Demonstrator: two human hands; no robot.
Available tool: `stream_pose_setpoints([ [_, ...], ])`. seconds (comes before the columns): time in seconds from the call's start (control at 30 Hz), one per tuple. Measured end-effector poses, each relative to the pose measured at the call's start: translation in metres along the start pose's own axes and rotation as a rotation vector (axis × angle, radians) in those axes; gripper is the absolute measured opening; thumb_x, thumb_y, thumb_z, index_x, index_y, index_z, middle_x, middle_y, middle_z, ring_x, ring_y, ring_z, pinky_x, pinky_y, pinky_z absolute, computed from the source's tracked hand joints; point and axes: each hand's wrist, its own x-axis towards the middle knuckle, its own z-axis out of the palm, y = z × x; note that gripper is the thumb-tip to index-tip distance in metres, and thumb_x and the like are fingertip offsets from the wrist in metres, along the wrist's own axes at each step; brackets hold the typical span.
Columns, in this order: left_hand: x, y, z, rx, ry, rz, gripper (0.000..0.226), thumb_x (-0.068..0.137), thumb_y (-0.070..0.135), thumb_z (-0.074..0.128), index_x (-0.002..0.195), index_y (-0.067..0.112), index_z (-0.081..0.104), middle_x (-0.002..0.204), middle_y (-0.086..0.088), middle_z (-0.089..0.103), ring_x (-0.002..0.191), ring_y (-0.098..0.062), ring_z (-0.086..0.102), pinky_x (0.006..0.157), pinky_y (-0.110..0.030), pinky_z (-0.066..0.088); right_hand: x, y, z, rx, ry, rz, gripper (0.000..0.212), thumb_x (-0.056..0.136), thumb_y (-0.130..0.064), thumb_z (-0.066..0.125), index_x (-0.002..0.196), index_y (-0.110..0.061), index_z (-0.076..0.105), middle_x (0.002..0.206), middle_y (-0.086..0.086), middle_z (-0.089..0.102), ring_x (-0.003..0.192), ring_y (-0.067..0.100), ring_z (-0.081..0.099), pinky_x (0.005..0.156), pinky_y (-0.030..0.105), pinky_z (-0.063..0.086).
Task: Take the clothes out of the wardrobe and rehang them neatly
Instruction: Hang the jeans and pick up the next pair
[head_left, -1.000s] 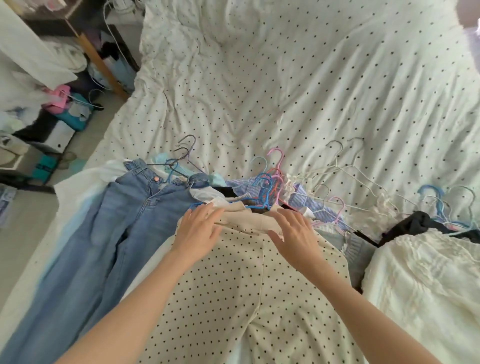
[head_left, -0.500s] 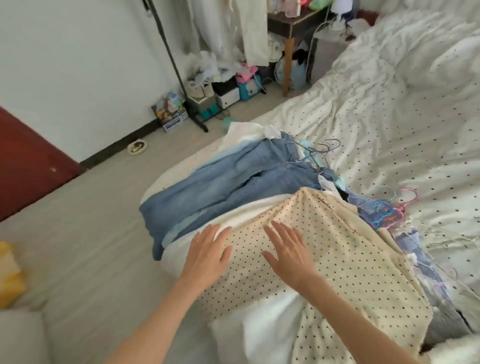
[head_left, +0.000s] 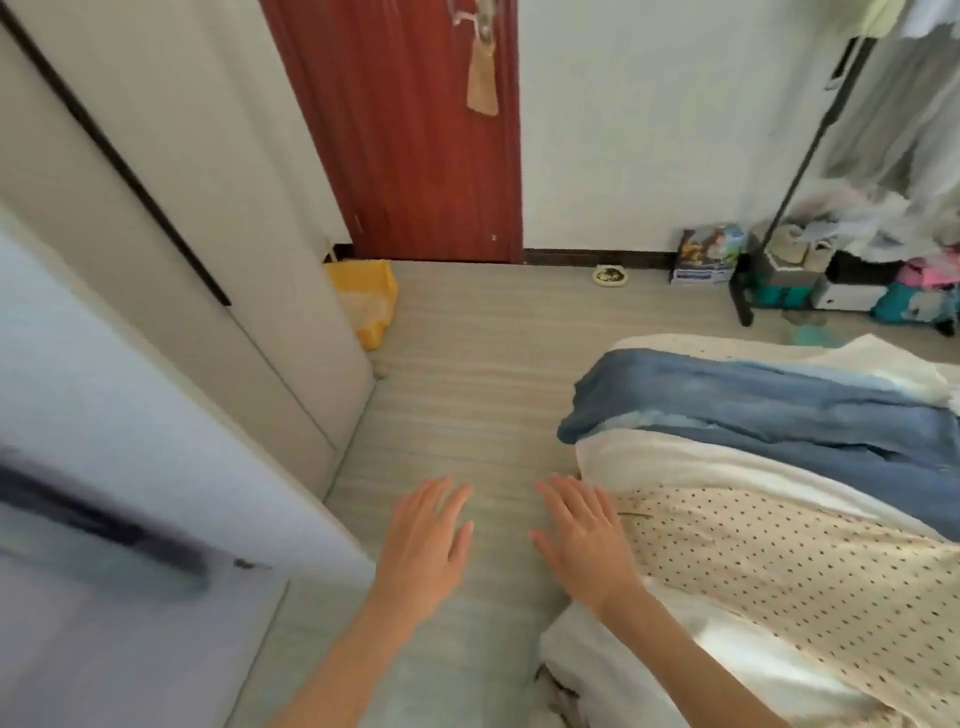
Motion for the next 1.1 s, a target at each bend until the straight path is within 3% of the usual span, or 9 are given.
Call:
stream_pose_setpoints([
  [0.1,-0.045,-0.036,-0.024,0.041,0.070,-0.183,0.040,0.083,0.035,0.040,0.120,0.021,0.048,0.113,-0.010,0.065,0.108,-0.027,0.057,0.092,-0.035,0.044,0.011,-0.055,0.013,0.055,-0.103,-0.142,0.048,0.082,-0.046,0.037,0.121,-0.021,0.048,0.114,0.001,0.065,0.105,0.020,0.063,0.099,0.038,0.031],
  [0.2,-0.081,-0.067,-0.049,0.101,0.088,-0.368,0.040,0.082,0.035,0.039,0.119,0.021,0.047,0.113,-0.009,0.065,0.103,-0.028,0.064,0.079,-0.045,0.053,0.030,-0.105,0.025,0.103,-0.189,-0.317,0.050,0.081,-0.047,0.037,0.122,-0.020,0.049,0.116,0.002,0.065,0.106,0.021,0.063,0.096,0.038,0.041],
  [0.27,-0.096,-0.087,-0.065,0.126,0.132,-0.492,0.041,0.083,0.034,0.038,0.121,0.020,0.048,0.115,-0.011,0.064,0.105,-0.031,0.062,0.081,-0.047,0.052,0.050,-0.138,0.027,0.178,-0.220,-0.425,0.051,0.079,-0.046,0.039,0.122,-0.019,0.046,0.112,0.003,0.066,0.102,0.022,0.064,0.095,0.037,0.038],
  [0.33,-0.108,-0.102,-0.080,0.133,0.163,-0.598,0.041,0.084,0.033,0.038,0.121,0.019,0.047,0.116,-0.014,0.062,0.106,-0.034,0.061,0.083,-0.049,0.051,0.070,-0.164,0.031,0.203,-0.234,-0.532,0.051,0.077,-0.044,0.040,0.120,-0.017,0.048,0.107,0.004,0.067,0.097,0.023,0.065,0.089,0.036,0.049],
  [0.47,-0.126,-0.109,-0.094,0.196,0.224,-0.772,0.044,0.082,0.032,0.039,0.119,0.015,0.056,0.112,-0.012,0.064,0.103,-0.031,0.063,0.080,-0.044,0.052,0.104,-0.212,0.029,0.289,-0.319,-0.659,0.053,0.079,-0.043,0.041,0.120,-0.013,0.057,0.111,0.008,0.066,0.098,0.025,0.065,0.082,0.040,0.054],
  [0.63,-0.138,-0.122,-0.105,0.208,0.294,-0.868,0.039,0.082,0.033,0.038,0.118,0.021,0.045,0.110,-0.006,0.065,0.109,-0.020,0.048,0.079,-0.035,0.053,0.129,-0.262,0.030,0.343,-0.400,-0.787,0.055,0.083,-0.044,0.039,0.121,-0.009,0.059,0.117,0.011,0.064,0.106,0.028,0.063,0.083,0.042,0.053],
  [0.83,-0.169,-0.162,-0.123,0.241,0.364,-0.971,0.038,0.083,0.031,0.039,0.118,0.019,0.046,0.111,-0.007,0.063,0.108,-0.020,0.048,0.082,-0.032,0.049,0.146,-0.329,0.046,0.397,-0.480,-0.868,0.068,0.085,-0.048,0.024,0.135,-0.008,0.047,0.136,0.015,0.050,0.126,0.032,0.046,0.105,0.043,0.036],
  [1.0,-0.198,-0.215,-0.129,0.161,0.357,-1.077,0.038,0.084,0.032,0.039,0.117,0.018,0.051,0.110,-0.007,0.064,0.103,-0.026,0.060,0.079,-0.038,0.053,0.158,-0.398,0.065,0.420,-0.565,-0.894,0.052,0.098,-0.037,0.038,0.145,-0.017,0.029,0.150,0.004,0.032,0.138,0.020,0.026,0.112,0.027,0.019],
  [1.1,-0.214,-0.262,-0.136,0.129,0.311,-1.099,0.037,0.082,0.032,0.039,0.112,0.017,0.057,0.105,-0.007,0.067,0.097,-0.026,0.065,0.074,-0.039,0.055,0.173,-0.451,0.081,0.466,-0.577,-0.848,0.050,0.098,-0.034,0.040,0.144,-0.016,0.030,0.149,0.003,0.033,0.138,0.018,0.027,0.110,0.023,0.018],
])
